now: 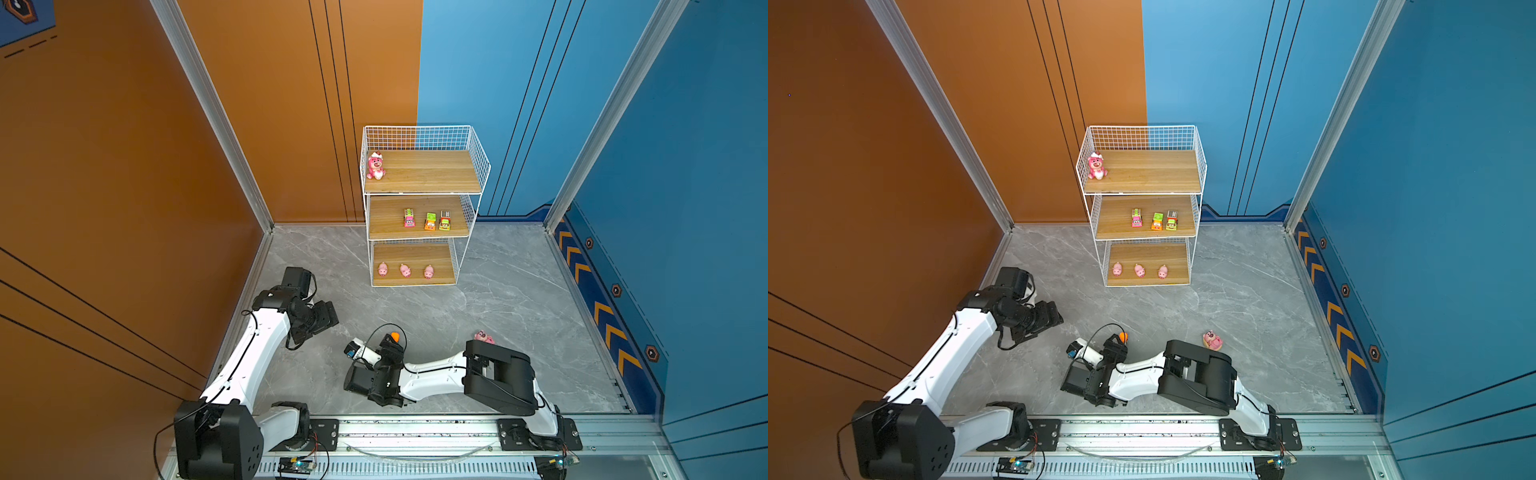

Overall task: Place and organize the plastic toys onto the shelf
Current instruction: 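Lower the open right gripper over the orange and green truck, then close the right gripper on the truck's orange top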

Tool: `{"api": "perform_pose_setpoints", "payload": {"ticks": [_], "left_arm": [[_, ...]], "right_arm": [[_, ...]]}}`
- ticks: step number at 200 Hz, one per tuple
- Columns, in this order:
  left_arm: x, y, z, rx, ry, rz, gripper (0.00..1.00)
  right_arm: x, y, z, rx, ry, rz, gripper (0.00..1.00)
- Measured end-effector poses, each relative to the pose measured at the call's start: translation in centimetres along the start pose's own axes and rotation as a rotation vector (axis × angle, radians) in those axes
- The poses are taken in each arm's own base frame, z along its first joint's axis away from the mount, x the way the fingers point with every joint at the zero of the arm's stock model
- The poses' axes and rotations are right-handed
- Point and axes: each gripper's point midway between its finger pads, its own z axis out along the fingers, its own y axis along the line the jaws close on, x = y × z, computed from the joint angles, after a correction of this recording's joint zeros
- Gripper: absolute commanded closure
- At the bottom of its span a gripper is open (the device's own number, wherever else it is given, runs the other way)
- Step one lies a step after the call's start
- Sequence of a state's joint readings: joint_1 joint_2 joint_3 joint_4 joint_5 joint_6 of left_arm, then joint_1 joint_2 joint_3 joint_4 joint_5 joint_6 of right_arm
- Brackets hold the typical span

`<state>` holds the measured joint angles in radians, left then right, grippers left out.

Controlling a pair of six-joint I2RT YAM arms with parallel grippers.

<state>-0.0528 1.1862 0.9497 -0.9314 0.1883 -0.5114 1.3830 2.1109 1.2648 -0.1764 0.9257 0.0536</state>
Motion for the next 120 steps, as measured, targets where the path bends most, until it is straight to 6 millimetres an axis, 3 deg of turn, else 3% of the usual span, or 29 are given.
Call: {"api": "perform_pose_setpoints", "payload": {"ticks": [23, 42, 95, 103, 120], "left_arm": [[0.0, 0.0, 0.0, 0.004, -0.001, -0.004, 0.17], [0.0, 0.0, -0.1, 0.007, 0.000, -0.003, 0.17], [-0.1, -0.4, 0.0, 0.021, -0.016, 0.028, 0.15], [0.0, -0.6, 0.0, 0.021, -0.019, 0.044, 0.15], [0.2, -1.3, 0.1, 0.021, -0.025, 0.106, 0.04]], "right_arm": [[-0.6, 0.4, -0.8, -0.074, -0.019, 0.027, 0.28], [-0.6, -0.5, -1.8, -0.152, -0.037, 0.088, 0.27], [-1.3, -9.5, -3.2, -0.256, -0.120, 0.505, 0.27], [-1.3, -10.2, -3.2, -0.268, -0.127, 0.569, 0.27], [-0.5, -10.6, -2.6, -0.296, -0.121, 0.704, 0.28]]}}
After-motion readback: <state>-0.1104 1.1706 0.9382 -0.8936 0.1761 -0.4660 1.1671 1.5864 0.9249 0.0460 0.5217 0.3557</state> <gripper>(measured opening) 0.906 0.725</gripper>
